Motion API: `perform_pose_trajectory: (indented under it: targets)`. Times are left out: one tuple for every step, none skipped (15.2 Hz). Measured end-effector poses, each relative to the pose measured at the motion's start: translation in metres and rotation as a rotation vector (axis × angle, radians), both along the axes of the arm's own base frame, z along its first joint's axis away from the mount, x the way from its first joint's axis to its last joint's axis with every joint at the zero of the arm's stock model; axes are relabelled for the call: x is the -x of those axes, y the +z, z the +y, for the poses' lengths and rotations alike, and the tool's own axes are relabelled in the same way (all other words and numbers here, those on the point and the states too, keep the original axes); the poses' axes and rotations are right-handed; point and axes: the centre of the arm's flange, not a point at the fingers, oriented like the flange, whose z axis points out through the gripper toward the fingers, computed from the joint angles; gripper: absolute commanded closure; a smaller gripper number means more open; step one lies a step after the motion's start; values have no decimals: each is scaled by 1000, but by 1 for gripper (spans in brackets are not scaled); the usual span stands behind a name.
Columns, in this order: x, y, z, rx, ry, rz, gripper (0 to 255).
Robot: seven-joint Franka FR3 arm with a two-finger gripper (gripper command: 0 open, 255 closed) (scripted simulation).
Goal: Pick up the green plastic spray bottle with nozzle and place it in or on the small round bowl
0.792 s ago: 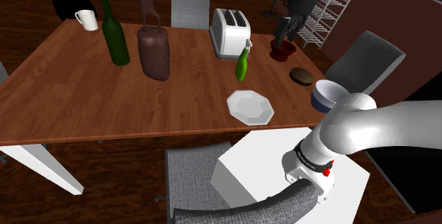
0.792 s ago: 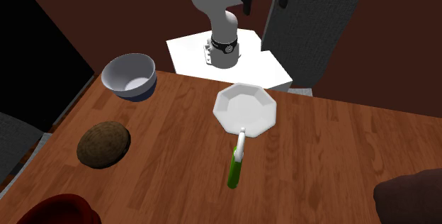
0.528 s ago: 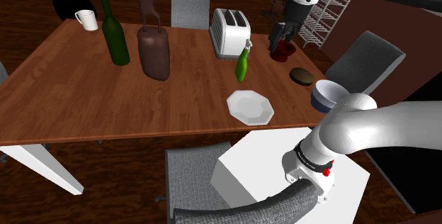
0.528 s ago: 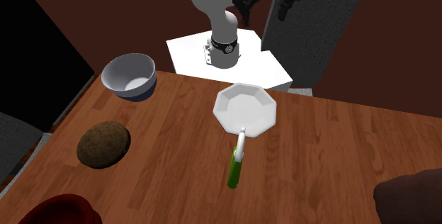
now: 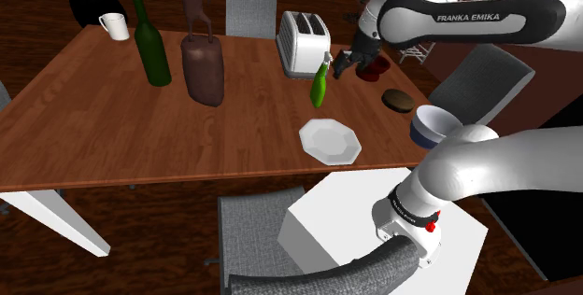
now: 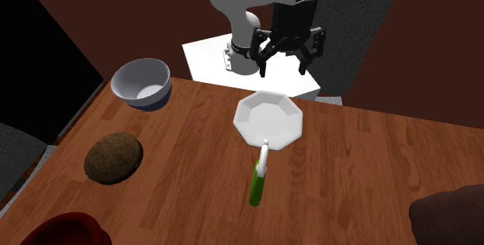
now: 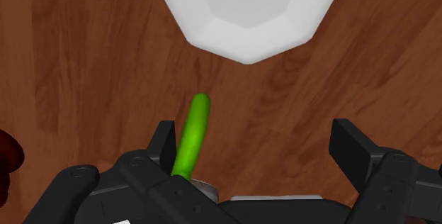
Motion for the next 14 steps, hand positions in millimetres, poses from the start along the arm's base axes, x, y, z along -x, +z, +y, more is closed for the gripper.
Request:
perform_pose_trajectory:
  targets:
    - [-8,-9,-3,4,-23,-21,0]
    - [-12,-21,-5,8,-45,-41,0]
    - [-17,-30,-9,12,-69,-61,0]
    - [-23,-40,-15,17,-91,-81,0]
    - [-30,-48,-18,21,-114,-101,0]
    - [-35,-57,-21,26,-136,-122,0]
    - [-41,-66,-28,30,-160,-142,0]
    - [-48,-77,-31,35,-181,-161,0]
    - [-53,-86,-36,39,-204,-182,0]
    - [-59,-97,-41,43,-227,-202,0]
    - [-65,-101,-44,49,-250,-224,0]
    - [-74,-109,-49,54,-273,-244,0]
    - [-81,-118,-59,58,-297,-264,0]
    - [-84,-127,-64,63,-317,-283,0]
